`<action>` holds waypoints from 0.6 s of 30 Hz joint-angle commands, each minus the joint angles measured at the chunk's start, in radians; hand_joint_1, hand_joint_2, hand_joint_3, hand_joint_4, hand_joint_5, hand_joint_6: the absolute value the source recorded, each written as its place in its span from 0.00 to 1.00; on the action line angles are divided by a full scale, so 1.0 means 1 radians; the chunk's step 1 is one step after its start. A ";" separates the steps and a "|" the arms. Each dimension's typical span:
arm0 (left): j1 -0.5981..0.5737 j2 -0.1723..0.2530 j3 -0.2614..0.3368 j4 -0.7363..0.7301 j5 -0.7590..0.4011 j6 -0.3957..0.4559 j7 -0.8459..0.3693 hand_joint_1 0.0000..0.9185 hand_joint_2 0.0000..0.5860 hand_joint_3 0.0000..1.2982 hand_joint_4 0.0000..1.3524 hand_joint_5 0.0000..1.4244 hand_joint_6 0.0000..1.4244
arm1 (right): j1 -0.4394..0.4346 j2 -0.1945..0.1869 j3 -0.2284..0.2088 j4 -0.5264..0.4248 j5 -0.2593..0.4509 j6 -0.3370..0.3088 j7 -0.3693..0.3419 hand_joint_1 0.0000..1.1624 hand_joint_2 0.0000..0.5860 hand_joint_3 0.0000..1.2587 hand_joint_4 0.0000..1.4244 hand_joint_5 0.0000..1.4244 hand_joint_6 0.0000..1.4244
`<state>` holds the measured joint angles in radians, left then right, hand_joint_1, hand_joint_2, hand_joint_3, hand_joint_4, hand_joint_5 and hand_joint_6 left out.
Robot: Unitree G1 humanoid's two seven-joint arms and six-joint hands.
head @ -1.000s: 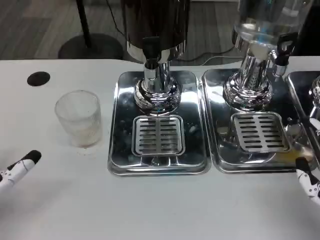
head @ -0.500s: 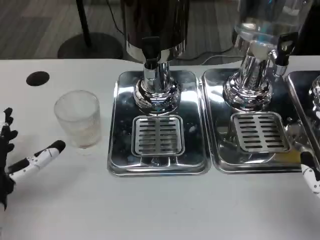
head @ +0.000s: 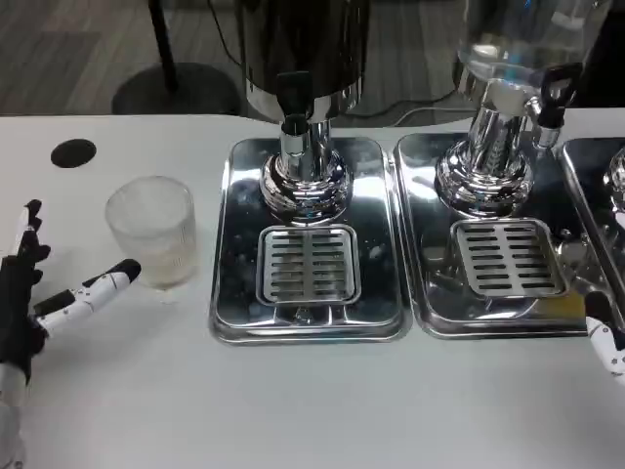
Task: Grasp the cup under the faucet to collect the drink, then remove the cup.
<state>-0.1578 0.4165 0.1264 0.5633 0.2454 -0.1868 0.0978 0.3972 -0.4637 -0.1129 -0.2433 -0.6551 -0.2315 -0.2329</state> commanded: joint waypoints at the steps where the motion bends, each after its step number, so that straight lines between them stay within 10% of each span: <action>1: -0.044 0.014 -0.021 0.044 0.013 0.009 0.008 0.66 0.13 0.00 0.00 0.08 0.12 | 0.003 0.006 -0.014 -0.017 0.014 -0.005 0.010 0.53 0.79 0.13 0.12 0.06 0.03; 18: -0.123 0.028 -0.125 0.083 0.074 0.008 0.003 0.65 0.15 0.00 0.00 0.09 0.13 | 0.007 0.011 -0.024 -0.025 0.027 -0.015 0.011 0.53 0.79 0.13 0.12 0.06 0.03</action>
<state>-0.2575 0.4341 0.0173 0.6403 0.3080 -0.1855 0.1046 0.3978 -0.4565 -0.1224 -0.2475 -0.6398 -0.2328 -0.2252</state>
